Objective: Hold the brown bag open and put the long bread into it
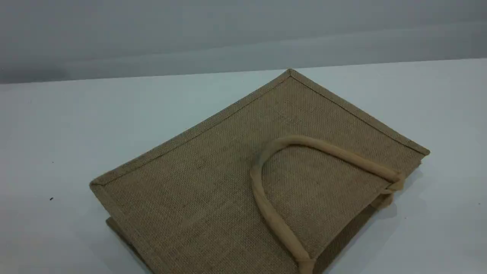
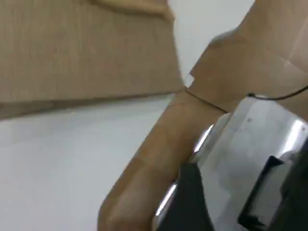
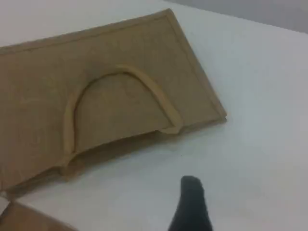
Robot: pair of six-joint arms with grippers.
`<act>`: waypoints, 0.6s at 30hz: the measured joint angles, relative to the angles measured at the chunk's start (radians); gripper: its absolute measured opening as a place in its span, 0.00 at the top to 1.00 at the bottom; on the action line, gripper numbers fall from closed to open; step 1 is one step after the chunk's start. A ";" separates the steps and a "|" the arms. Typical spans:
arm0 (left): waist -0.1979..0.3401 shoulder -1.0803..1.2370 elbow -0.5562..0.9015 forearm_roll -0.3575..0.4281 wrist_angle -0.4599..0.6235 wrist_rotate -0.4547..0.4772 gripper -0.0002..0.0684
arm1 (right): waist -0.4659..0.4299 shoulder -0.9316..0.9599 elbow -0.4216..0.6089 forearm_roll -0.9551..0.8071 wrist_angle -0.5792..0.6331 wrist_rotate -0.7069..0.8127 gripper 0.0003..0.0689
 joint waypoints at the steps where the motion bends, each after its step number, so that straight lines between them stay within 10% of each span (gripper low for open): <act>1: 0.000 -0.036 0.038 0.009 -0.007 0.000 0.21 | 0.000 0.000 0.000 0.000 0.000 0.000 0.31; 18: 0.000 -0.283 0.133 0.026 -0.047 0.009 0.21 | -0.411 -0.044 0.000 -0.001 -0.001 0.001 0.31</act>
